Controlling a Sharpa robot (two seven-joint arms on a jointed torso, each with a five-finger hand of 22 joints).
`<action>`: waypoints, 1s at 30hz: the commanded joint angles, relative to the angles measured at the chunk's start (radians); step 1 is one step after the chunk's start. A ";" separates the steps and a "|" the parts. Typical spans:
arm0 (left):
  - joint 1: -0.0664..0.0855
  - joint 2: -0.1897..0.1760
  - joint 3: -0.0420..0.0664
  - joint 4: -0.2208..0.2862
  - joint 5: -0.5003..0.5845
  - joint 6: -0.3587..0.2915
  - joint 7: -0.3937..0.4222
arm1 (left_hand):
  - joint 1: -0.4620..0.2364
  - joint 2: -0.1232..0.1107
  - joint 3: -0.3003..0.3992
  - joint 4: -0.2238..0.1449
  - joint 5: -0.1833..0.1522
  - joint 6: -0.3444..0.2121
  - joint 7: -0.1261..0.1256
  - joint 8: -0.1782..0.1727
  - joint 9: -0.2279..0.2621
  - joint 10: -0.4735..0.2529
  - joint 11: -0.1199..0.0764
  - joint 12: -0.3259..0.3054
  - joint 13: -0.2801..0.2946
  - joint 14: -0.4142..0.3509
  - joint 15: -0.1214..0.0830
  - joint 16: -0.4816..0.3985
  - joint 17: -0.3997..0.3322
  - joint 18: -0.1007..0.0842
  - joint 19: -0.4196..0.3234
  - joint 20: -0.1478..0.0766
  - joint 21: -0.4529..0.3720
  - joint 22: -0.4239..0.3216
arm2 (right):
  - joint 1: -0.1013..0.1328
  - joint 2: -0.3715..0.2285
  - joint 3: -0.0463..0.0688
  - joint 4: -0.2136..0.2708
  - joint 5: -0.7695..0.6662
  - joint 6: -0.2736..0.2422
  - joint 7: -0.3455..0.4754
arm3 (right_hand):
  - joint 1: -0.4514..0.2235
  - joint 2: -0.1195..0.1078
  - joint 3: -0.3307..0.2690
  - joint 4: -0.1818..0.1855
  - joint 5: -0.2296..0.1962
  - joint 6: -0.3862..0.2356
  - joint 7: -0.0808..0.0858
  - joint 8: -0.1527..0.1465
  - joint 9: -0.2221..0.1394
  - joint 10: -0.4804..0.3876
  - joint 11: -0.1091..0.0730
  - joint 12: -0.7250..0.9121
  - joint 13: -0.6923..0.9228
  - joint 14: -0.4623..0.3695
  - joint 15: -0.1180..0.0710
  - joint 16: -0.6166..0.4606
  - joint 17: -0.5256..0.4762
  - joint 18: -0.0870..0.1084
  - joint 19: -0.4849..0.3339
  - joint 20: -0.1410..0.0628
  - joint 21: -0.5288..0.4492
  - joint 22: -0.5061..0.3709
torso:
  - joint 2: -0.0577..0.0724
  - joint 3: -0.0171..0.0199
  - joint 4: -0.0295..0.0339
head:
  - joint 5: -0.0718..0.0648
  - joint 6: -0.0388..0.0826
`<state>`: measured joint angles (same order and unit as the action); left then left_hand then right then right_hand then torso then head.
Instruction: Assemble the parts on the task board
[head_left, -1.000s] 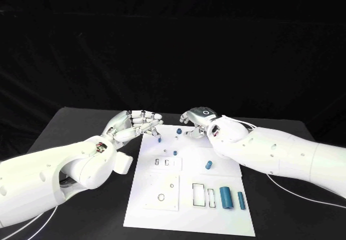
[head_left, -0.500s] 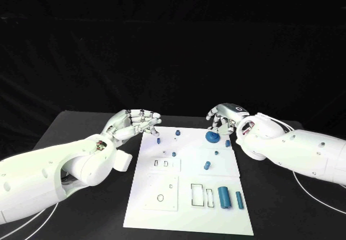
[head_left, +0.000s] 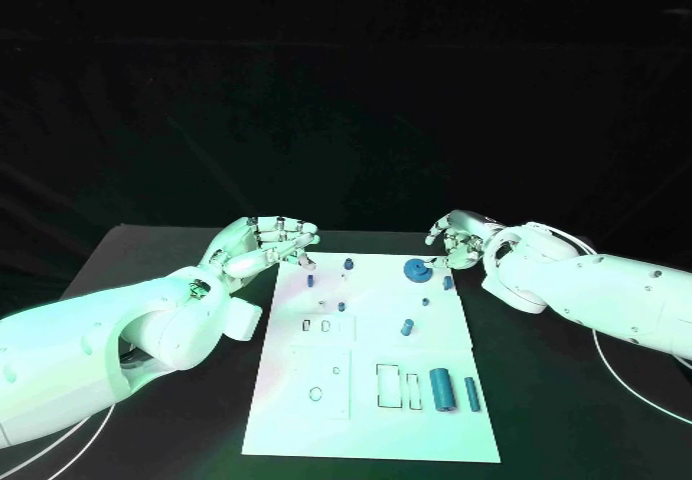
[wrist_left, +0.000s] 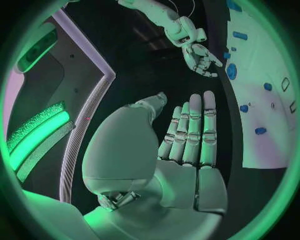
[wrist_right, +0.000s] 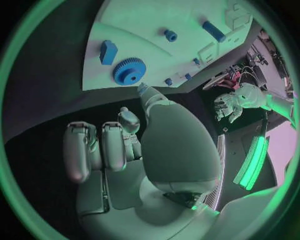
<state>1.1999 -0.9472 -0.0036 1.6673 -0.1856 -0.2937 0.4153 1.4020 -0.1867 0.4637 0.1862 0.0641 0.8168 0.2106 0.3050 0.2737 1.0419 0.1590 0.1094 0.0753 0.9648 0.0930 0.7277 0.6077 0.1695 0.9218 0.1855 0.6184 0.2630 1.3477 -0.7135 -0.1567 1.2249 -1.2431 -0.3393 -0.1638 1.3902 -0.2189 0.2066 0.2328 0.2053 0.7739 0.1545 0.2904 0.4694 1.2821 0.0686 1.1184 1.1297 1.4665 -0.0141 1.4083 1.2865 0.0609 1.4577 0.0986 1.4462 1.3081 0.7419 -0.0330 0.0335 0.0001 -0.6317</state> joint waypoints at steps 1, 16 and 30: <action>0.001 0.004 0.000 0.000 0.007 0.021 0.007 | -0.004 0.003 0.006 -0.002 -0.005 -0.008 0.008 -0.004 0.001 -0.007 0.000 -0.006 -0.001 -0.006 0.001 0.002 -0.001 0.008 -0.004 0.001 0.006 0.001 | -0.003 0.012 0.000 -0.014 0.027 0.064 -0.007 | 0.017 0.001 -0.013 0.008 0.000 -0.011 0.003 0.008 0.000 0.012 0.001 0.026 0.026 0.055 0.008 0.016 0.026 -0.021 0.014 0.002 0.008 0.120 | 0.002 0.0001 0.0051 | -0.001 -0.002; 0.001 0.005 0.000 -0.002 0.007 0.022 0.006 | -0.004 0.003 0.006 -0.002 -0.005 -0.008 0.008 -0.004 0.001 -0.007 0.000 -0.006 -0.001 -0.006 0.001 0.002 -0.001 0.008 -0.004 0.001 0.006 0.001 | -0.020 0.045 -0.001 -0.050 0.011 0.078 -0.010 | 0.029 0.008 -0.033 0.032 0.001 -0.013 0.005 0.022 0.000 0.039 0.004 0.090 0.088 0.067 0.011 0.060 0.096 -0.028 0.032 0.005 0.030 0.148 | 0.003 0.0004 0.0042 | 0.003 -0.008; 0.001 0.006 0.000 -0.003 0.007 0.023 0.006 | -0.004 0.003 0.006 -0.002 -0.005 -0.008 0.008 -0.004 0.001 -0.007 0.000 -0.006 -0.001 -0.006 0.001 0.002 -0.001 0.008 -0.004 0.001 0.006 0.001 | -0.024 0.062 -0.002 -0.066 0.005 0.095 -0.014 | 0.036 0.020 -0.027 0.040 0.003 -0.005 0.004 0.030 0.000 0.041 0.003 0.098 0.097 0.067 0.011 0.065 0.103 -0.029 0.034 0.006 0.032 0.152 | 0.002 0.0002 0.0050 | 0.002 -0.009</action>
<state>1.1996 -0.9435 -0.0039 1.6627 -0.1838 -0.2892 0.4152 1.4020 -0.1867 0.4637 0.1862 0.0641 0.8168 0.2106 0.3050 0.2735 1.0419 0.1590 0.1094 0.0753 0.9648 0.0930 0.7277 0.6077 0.1695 0.9218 0.1856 0.6183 0.2628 1.3247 -0.6540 -0.1585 1.1612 -1.2251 -0.2678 -0.1749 1.4206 -0.1986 0.1810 0.2680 0.2053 0.7681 0.1604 0.3172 0.4691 1.3132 0.0716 1.2110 1.2258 1.4664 -0.0071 1.4701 1.3080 0.0458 1.4611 0.1021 1.4736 1.3077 0.7444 -0.0323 0.0371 0.0035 -0.6414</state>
